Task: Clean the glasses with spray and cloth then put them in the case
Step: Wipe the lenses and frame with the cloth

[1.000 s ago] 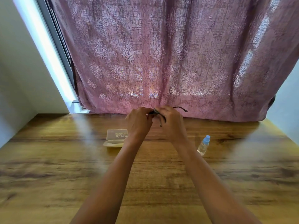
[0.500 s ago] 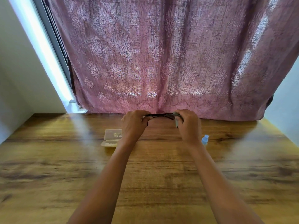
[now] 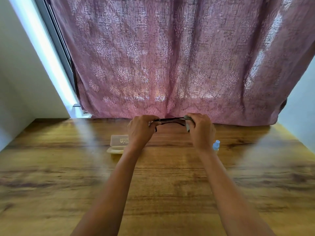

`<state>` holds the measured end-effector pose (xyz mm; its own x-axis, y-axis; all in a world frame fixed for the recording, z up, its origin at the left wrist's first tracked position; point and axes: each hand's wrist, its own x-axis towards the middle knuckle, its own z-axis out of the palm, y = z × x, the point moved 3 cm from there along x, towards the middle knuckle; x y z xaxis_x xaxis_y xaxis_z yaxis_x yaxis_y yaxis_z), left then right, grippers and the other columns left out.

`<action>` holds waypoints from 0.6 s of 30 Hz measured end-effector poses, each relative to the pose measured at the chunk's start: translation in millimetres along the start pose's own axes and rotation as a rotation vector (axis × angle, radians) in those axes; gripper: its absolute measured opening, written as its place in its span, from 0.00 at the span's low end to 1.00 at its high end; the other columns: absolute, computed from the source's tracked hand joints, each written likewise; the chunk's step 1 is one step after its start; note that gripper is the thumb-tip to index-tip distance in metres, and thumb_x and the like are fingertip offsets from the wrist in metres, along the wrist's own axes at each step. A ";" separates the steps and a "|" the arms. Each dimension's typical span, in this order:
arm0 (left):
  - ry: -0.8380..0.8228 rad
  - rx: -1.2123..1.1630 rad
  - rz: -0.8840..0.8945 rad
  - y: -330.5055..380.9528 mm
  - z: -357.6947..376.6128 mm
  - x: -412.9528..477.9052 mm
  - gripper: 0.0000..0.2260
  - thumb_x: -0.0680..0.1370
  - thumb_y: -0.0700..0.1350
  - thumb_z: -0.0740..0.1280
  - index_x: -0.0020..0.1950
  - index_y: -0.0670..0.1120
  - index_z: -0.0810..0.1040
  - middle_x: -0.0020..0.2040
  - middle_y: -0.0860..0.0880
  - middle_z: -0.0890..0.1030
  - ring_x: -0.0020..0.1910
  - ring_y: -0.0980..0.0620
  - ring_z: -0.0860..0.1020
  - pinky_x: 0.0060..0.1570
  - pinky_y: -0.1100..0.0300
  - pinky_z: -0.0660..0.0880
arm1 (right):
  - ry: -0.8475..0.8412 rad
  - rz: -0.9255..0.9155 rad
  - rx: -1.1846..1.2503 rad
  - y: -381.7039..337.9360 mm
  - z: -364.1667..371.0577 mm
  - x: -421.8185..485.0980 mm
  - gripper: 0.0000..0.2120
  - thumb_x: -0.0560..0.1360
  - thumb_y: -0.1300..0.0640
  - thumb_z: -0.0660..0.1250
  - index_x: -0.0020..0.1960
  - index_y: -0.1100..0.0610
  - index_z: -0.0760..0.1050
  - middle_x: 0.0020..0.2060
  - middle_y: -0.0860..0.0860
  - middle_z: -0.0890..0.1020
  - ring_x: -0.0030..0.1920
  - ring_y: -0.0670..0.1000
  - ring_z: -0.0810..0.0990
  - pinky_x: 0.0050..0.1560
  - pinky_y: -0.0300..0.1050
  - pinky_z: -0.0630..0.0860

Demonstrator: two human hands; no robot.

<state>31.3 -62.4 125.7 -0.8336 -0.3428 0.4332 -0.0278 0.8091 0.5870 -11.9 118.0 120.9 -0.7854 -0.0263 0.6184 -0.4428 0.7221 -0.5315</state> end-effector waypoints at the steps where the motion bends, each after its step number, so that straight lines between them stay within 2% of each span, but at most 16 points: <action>1: -0.005 -0.003 -0.001 0.0 0.3 0.3 0.07 0.72 0.51 0.70 0.49 0.54 0.84 0.36 0.48 0.84 0.39 0.47 0.80 0.39 0.61 0.65 | 0.001 0.021 -0.009 3.0 -0.2 0.2 0.08 0.73 0.60 0.68 0.51 0.57 0.81 0.45 0.51 0.84 0.47 0.51 0.78 0.43 0.38 0.65; 3: -0.015 -0.005 -0.002 0.7 1.6 1.9 0.07 0.73 0.51 0.70 0.49 0.55 0.84 0.37 0.47 0.84 0.39 0.46 0.80 0.39 0.60 0.66 | -0.013 0.016 -0.013 1.4 1.7 -0.1 0.08 0.73 0.61 0.67 0.52 0.58 0.80 0.45 0.52 0.84 0.48 0.51 0.78 0.45 0.38 0.66; 6: -0.026 0.009 0.007 3.0 5.3 3.4 0.08 0.73 0.51 0.70 0.50 0.55 0.83 0.39 0.46 0.85 0.41 0.46 0.80 0.40 0.60 0.67 | -0.081 -0.086 0.008 -17.6 10.0 -5.1 0.09 0.73 0.62 0.67 0.52 0.58 0.80 0.47 0.52 0.84 0.49 0.50 0.78 0.49 0.36 0.69; 8: -0.040 0.022 0.007 4.6 8.6 2.3 0.09 0.73 0.51 0.69 0.52 0.55 0.83 0.40 0.46 0.85 0.43 0.45 0.80 0.41 0.59 0.68 | -0.109 -0.160 0.038 -33.5 16.6 -11.0 0.10 0.72 0.63 0.68 0.53 0.59 0.80 0.48 0.52 0.84 0.50 0.51 0.79 0.52 0.38 0.71; 11: -0.051 0.037 0.009 5.4 10.7 1.1 0.09 0.74 0.50 0.68 0.54 0.56 0.82 0.42 0.46 0.85 0.44 0.45 0.80 0.44 0.57 0.70 | -0.109 -0.208 0.028 -45.7 20.6 -13.1 0.11 0.71 0.63 0.69 0.53 0.57 0.80 0.48 0.51 0.84 0.50 0.52 0.79 0.52 0.43 0.73; 13: -0.056 0.019 0.000 2.6 7.2 2.4 0.09 0.74 0.51 0.69 0.53 0.56 0.82 0.40 0.46 0.85 0.42 0.45 0.80 0.42 0.58 0.69 | -0.103 -0.193 0.034 -40.8 17.9 -8.8 0.10 0.71 0.63 0.69 0.52 0.57 0.80 0.47 0.51 0.84 0.49 0.51 0.79 0.53 0.46 0.75; 15: -0.055 -0.007 -0.011 -2.3 2.3 4.0 0.09 0.73 0.52 0.69 0.51 0.55 0.83 0.37 0.46 0.84 0.40 0.46 0.80 0.40 0.59 0.68 | -0.070 -0.134 0.033 -27.8 11.0 -3.1 0.09 0.71 0.64 0.69 0.50 0.57 0.81 0.45 0.51 0.85 0.47 0.50 0.80 0.48 0.43 0.75; 18: -0.028 -0.047 -0.013 -7.4 -2.5 3.6 0.07 0.72 0.51 0.71 0.49 0.53 0.84 0.34 0.46 0.83 0.36 0.47 0.79 0.37 0.61 0.66 | -0.016 -0.008 0.002 -5.6 0.1 2.9 0.07 0.72 0.61 0.68 0.50 0.57 0.81 0.43 0.51 0.85 0.45 0.50 0.79 0.42 0.38 0.66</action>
<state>29.9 -70.9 124.6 -0.8486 -0.3389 0.4063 -0.0131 0.7812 0.6241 -11.7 113.8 125.6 -0.7886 -0.0426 0.6134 -0.4495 0.7206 -0.5279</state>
